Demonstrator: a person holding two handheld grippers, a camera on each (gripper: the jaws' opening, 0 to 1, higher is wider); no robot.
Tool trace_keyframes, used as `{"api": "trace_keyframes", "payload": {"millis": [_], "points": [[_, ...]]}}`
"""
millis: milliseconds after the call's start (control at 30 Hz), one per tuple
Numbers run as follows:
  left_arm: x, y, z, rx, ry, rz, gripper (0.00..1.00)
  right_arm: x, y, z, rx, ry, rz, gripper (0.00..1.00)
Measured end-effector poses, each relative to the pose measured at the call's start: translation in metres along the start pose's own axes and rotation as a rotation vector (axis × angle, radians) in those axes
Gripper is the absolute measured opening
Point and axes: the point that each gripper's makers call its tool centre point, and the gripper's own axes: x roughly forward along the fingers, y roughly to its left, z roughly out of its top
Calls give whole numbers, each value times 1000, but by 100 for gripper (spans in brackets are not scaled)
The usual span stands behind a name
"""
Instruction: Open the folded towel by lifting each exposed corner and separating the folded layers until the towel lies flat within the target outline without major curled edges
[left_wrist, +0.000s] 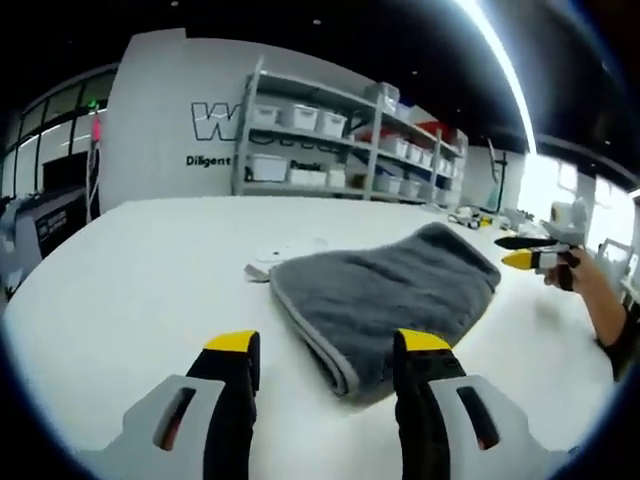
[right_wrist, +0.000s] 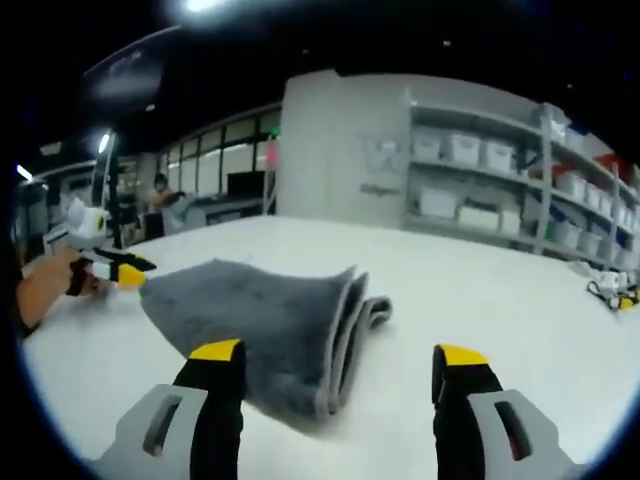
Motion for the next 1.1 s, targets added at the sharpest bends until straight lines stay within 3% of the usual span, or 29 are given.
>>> {"api": "trace_keyframes", "payload": {"millis": [233,833,1100], "points": [[4,-9,-9,-4,38,-38,47,3,-8,0,18,-2,-21,70],[7,-18,-10,-95,35,-101,50,13,-10,-12,48,27,-10,66],[7,-24,-9,-100,34,-107,43,14,-9,-17,61,39,-9,65]]}}
